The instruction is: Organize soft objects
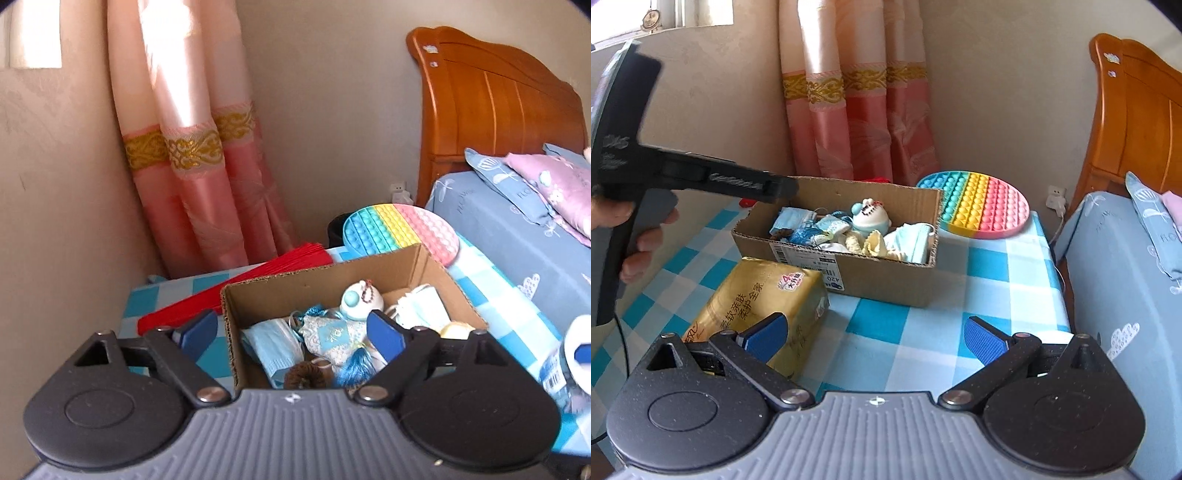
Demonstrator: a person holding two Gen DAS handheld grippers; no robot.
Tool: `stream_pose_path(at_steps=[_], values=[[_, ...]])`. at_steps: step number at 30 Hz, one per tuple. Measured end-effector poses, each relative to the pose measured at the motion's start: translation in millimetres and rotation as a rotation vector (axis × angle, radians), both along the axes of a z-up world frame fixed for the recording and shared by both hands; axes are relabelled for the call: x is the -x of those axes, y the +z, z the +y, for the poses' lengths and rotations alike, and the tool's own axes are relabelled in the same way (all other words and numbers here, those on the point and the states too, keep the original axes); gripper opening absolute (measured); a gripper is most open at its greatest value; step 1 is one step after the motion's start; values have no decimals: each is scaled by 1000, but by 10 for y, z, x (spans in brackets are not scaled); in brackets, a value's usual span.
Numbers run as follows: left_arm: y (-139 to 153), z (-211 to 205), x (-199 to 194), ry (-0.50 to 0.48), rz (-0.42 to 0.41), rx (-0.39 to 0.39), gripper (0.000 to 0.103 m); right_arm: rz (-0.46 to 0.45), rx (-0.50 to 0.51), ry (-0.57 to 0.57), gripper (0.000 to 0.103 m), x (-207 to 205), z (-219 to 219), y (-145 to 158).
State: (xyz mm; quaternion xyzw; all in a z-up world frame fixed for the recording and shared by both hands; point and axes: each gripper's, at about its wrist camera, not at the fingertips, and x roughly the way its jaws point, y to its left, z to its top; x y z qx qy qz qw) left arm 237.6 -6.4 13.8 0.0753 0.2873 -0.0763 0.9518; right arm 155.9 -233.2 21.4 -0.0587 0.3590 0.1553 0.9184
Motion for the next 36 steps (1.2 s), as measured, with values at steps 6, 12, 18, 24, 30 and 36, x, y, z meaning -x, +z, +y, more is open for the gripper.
stream_pose_path(at_steps=[6,12,18,24,30,36], values=[[150,10,511,34,2,-42,101,55,-8,-100,103,39,-72,98],[197,-16,1096,80,89,3,101,106,19,-203,103,215,-39,178],[178,-31,1463,121,144,23,101,100,31,-216,103,478,48,291],[209,13,1643,165,145,42,101,88,42,-209,103,636,118,359],[188,22,1734,178,158,36,101,87,55,-199,103,718,177,376],[202,20,1752,185,154,41,101,88,59,-195,103,731,180,380]])
